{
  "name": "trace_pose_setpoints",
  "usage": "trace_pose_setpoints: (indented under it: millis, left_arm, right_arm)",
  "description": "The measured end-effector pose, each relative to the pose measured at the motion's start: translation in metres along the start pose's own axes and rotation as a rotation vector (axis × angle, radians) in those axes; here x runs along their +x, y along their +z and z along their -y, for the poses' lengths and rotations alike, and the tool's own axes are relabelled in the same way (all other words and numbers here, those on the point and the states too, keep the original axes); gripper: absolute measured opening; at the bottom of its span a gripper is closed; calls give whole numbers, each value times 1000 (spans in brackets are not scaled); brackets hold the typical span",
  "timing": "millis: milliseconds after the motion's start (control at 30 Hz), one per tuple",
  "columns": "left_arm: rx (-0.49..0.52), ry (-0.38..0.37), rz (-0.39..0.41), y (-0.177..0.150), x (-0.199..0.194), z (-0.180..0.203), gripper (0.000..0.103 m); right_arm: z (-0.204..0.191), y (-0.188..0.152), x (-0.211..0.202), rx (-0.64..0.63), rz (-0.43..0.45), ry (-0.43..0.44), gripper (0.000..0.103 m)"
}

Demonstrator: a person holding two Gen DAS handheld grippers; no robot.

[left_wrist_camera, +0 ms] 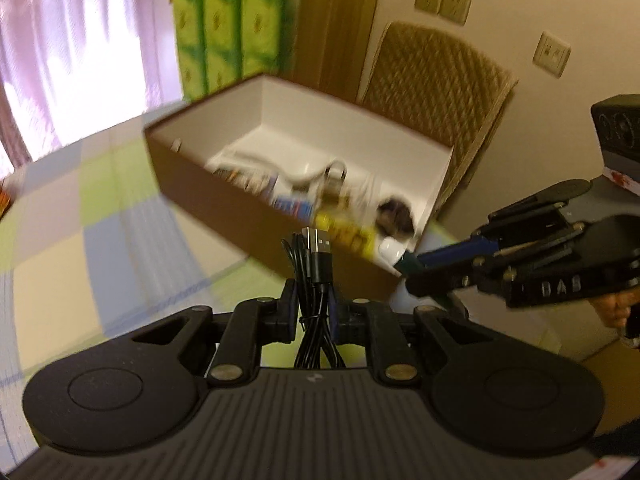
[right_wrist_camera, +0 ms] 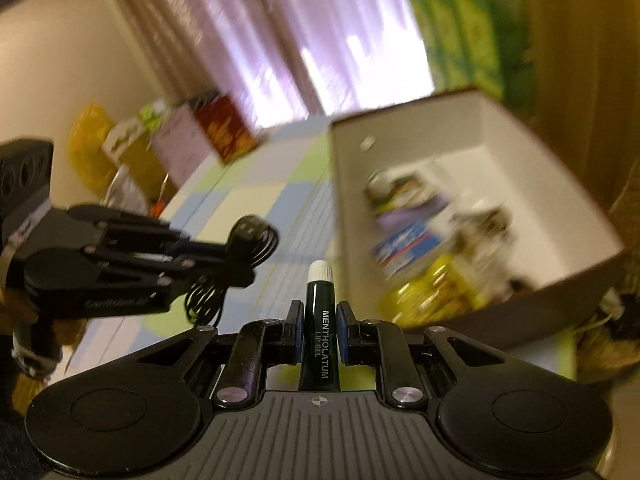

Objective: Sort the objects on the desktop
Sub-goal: 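Carry the lip balm tube and USB cable over the brown box with both tools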

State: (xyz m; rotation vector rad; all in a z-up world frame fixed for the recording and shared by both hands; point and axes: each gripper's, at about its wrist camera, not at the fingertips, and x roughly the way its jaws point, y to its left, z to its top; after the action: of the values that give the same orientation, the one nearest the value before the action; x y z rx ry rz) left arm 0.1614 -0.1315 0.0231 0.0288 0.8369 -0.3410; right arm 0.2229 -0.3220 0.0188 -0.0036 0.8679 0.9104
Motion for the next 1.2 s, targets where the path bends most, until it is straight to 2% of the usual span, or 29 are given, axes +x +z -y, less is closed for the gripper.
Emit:
trace_pose_setpoints:
  millis: [200, 467, 700, 1200]
  left_arm:
    - [39, -7, 42, 43, 23, 15, 12]
    - [70, 20, 32, 70, 55, 24, 12]
    - [64, 59, 3, 85, 84, 16, 12]
    - [8, 112, -47, 125, 143, -22, 12]
  right_arm:
    - [39, 31, -11, -11, 42, -63, 14]
    - [72, 44, 0, -30, 30, -108, 14]
    - [94, 63, 26, -40, 14, -145, 14]
    - [109, 105, 95, -120, -24, -196, 14]
